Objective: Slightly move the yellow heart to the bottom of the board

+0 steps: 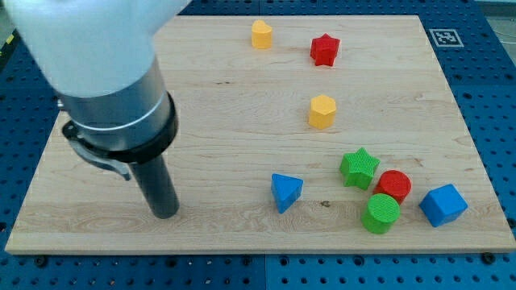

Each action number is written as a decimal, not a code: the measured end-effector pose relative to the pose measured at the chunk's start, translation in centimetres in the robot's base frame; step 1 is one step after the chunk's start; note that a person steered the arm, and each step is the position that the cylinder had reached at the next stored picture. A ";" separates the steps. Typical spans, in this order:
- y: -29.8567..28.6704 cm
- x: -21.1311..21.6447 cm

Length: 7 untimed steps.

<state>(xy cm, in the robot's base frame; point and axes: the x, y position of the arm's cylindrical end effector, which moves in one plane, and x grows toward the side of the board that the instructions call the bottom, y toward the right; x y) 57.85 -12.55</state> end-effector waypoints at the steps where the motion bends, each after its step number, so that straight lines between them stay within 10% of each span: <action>1: -1.5 0.0; 7: 2.7 -12.5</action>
<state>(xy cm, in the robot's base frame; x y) 45.30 -9.81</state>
